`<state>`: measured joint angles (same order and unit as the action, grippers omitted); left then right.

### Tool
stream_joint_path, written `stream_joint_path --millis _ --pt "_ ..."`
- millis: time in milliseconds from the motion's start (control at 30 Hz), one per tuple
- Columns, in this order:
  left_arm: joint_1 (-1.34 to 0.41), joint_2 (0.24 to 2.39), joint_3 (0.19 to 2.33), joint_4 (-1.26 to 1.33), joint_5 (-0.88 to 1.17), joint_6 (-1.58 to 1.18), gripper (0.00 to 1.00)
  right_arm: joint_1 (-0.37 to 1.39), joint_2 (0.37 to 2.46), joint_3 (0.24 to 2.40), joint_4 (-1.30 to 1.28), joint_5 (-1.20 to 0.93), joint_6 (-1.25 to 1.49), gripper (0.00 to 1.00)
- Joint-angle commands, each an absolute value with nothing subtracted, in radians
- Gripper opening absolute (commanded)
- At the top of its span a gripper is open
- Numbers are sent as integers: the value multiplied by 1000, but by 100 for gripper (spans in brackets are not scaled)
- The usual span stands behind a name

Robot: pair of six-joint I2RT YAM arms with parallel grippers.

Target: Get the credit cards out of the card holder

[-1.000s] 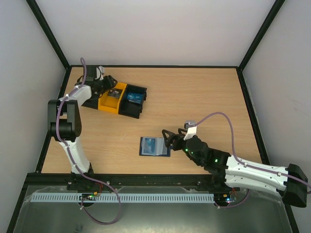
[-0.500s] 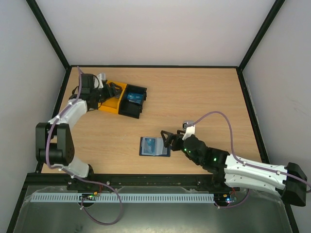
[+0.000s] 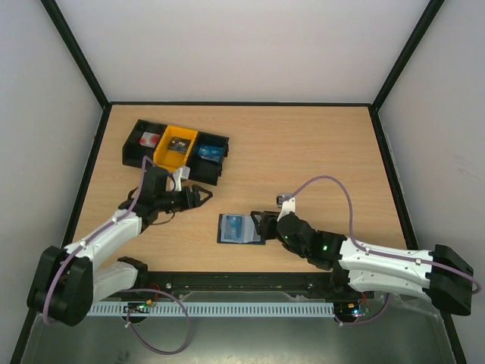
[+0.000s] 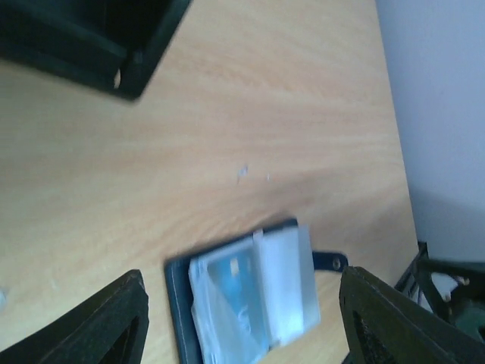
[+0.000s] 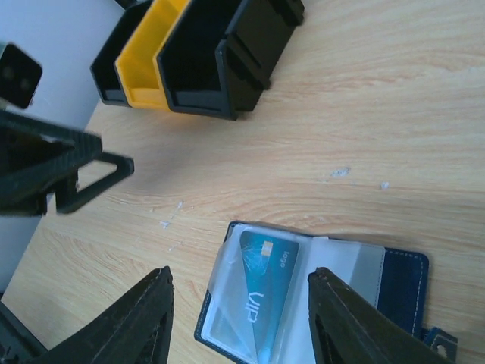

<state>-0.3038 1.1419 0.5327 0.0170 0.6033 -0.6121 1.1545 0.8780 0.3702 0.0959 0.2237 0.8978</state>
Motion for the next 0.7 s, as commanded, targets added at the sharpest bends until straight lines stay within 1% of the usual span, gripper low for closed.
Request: stream_joint_path --millis 0,100,200,333,433,533,667 --pt "-353 1043 427 100 580 -717 70 1159 944 362 153 203 951 45" --pt "-380 993 359 167 579 -778 69 1158 1008 355 194 177 979 39" --pt "-420 970 317 205 551 -808 68 1159 1072 353 235 146 1001 37" --pt "-458 993 272 259 537 -833 68 1158 1171 378 273 86 1002 35" --pt "-469 1018 247 323 544 -859 68 1158 1242 397 303 53 998 32" --pt "-494 1039 246 364 543 -879 68 1158 1300 420 314 39 993 27" --pt "-526 1049 246 392 530 -899 68 1158 1354 440 325 29 993 25"
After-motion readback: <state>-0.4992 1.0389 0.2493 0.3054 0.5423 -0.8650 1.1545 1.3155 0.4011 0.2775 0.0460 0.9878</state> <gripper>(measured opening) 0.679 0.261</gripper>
